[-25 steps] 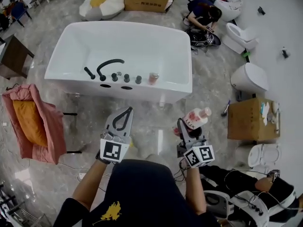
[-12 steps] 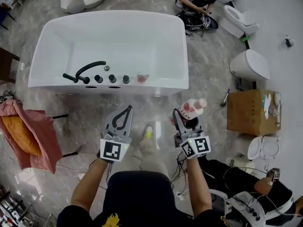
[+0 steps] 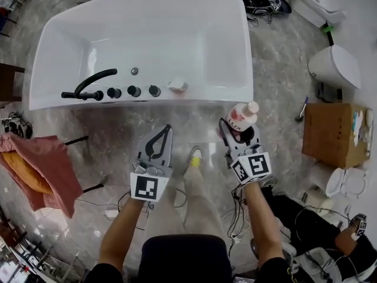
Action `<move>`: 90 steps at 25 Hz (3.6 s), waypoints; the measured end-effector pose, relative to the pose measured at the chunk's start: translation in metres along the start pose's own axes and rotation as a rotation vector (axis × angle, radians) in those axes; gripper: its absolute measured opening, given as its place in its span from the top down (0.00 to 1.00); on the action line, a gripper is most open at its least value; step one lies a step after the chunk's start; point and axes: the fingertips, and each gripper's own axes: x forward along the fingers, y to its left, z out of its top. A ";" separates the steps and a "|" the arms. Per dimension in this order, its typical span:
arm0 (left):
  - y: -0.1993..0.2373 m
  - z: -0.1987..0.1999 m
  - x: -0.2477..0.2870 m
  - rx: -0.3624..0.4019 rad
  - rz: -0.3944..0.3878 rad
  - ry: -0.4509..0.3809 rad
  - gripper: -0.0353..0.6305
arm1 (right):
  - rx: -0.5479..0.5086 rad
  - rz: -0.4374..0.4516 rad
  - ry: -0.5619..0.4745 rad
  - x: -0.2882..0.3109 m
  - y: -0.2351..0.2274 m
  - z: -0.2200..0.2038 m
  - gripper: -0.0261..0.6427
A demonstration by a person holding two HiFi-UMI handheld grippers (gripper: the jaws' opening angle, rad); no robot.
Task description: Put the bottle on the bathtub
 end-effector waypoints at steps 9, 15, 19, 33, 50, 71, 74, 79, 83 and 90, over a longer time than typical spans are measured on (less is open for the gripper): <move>0.010 -0.066 0.053 0.057 -0.023 0.035 0.93 | -0.069 0.069 -0.024 0.056 -0.030 -0.058 0.60; 0.017 -0.096 0.076 0.042 -0.022 0.037 0.93 | -0.077 0.077 -0.054 0.090 -0.049 -0.082 0.60; 0.023 -0.112 0.084 0.032 0.004 0.019 0.93 | -0.078 0.086 -0.055 0.110 -0.058 -0.102 0.60; 0.011 -0.149 0.116 0.008 -0.021 0.069 0.93 | -0.133 0.081 -0.001 0.163 -0.085 -0.146 0.60; 0.006 -0.167 0.129 0.073 -0.033 0.098 0.93 | -0.131 0.053 0.016 0.195 -0.098 -0.167 0.60; 0.007 -0.174 0.131 -0.009 -0.005 0.080 0.93 | -0.139 0.066 0.002 0.202 -0.096 -0.173 0.60; 0.007 -0.173 0.132 0.028 -0.013 0.086 0.93 | -0.142 0.073 0.006 0.200 -0.095 -0.173 0.60; 0.014 -0.176 0.130 0.014 0.013 0.083 0.93 | -0.139 0.078 0.023 0.195 -0.095 -0.176 0.60; 0.021 -0.175 0.129 -0.039 0.052 0.063 0.93 | -0.145 0.089 0.031 0.194 -0.093 -0.179 0.60; 0.022 -0.175 0.125 -0.065 0.066 0.050 0.93 | -0.196 0.120 0.043 0.186 -0.085 -0.186 0.60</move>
